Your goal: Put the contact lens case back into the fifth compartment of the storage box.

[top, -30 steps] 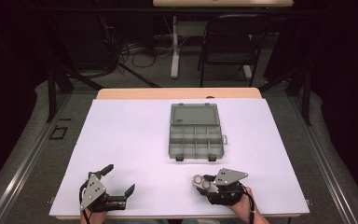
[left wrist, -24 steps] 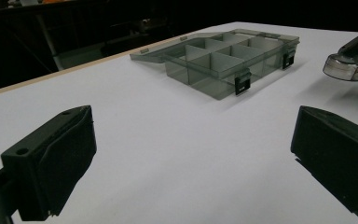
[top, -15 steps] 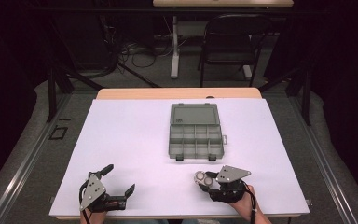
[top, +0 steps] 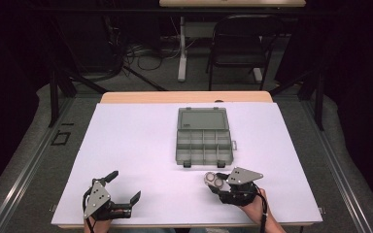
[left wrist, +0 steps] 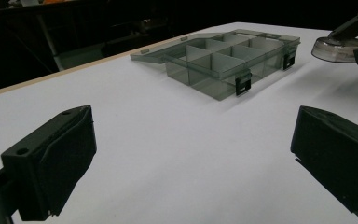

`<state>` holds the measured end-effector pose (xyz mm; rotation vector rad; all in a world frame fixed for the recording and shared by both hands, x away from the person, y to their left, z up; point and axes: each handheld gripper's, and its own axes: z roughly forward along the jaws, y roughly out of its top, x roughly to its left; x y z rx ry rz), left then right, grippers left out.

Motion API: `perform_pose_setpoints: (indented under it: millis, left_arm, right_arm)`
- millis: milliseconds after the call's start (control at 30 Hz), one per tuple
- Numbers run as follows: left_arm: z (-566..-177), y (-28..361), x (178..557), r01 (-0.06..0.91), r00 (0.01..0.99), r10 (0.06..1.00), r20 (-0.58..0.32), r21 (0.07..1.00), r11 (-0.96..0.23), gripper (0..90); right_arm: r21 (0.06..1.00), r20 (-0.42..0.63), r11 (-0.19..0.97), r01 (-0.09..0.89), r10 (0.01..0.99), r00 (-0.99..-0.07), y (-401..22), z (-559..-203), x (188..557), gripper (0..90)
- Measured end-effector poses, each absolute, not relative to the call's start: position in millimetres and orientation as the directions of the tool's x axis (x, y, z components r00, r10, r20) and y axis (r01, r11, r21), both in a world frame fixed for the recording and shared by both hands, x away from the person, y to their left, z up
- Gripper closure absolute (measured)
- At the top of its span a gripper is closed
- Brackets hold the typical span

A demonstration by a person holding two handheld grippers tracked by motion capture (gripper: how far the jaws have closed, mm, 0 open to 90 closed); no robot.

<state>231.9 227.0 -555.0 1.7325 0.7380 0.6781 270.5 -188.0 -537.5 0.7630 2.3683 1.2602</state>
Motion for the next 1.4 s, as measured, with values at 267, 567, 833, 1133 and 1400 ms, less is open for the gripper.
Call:
perform_pose_setpoints:
  millis: [267, 567, 833, 1133, 1400]
  left_arm:
    - [-555.1, 227.3, 231.9, 0.145, 0.644, 0.761, 0.080, 0.964, -0.224, 0.1]
    - [-554.9, 227.4, 231.6, 0.146, 0.643, 0.762, 0.081, 0.963, -0.225, 0.1]
    - [-554.5, 227.7, 231.3, 0.142, 0.641, 0.763, 0.086, 0.963, -0.227, 0.1]
    - [-554.9, 227.4, 231.7, 0.146, 0.641, 0.763, 0.081, 0.963, -0.225, 0.1]
    - [-555.0, 227.8, 231.9, 0.146, 0.640, 0.764, 0.079, 0.964, -0.222, 0.1]
  right_arm:
    - [0.846, -0.058, 0.447, 0.291, 0.619, -0.783, -189.0, -533.6, 274.0, 49.3]
    - [0.854, -0.072, 0.441, 0.278, 0.628, -0.775, -189.5, -526.6, 279.0, 49.3]
    - [0.859, -0.074, 0.433, 0.273, 0.633, -0.771, -189.0, -522.3, 282.0, 49.3]
    - [0.862, -0.078, 0.428, 0.270, 0.639, -0.765, -187.9, -520.5, 286.2, 49.3]
    - [0.865, -0.079, 0.424, 0.268, 0.643, -0.762, -186.8, -518.0, 290.4, 49.3]
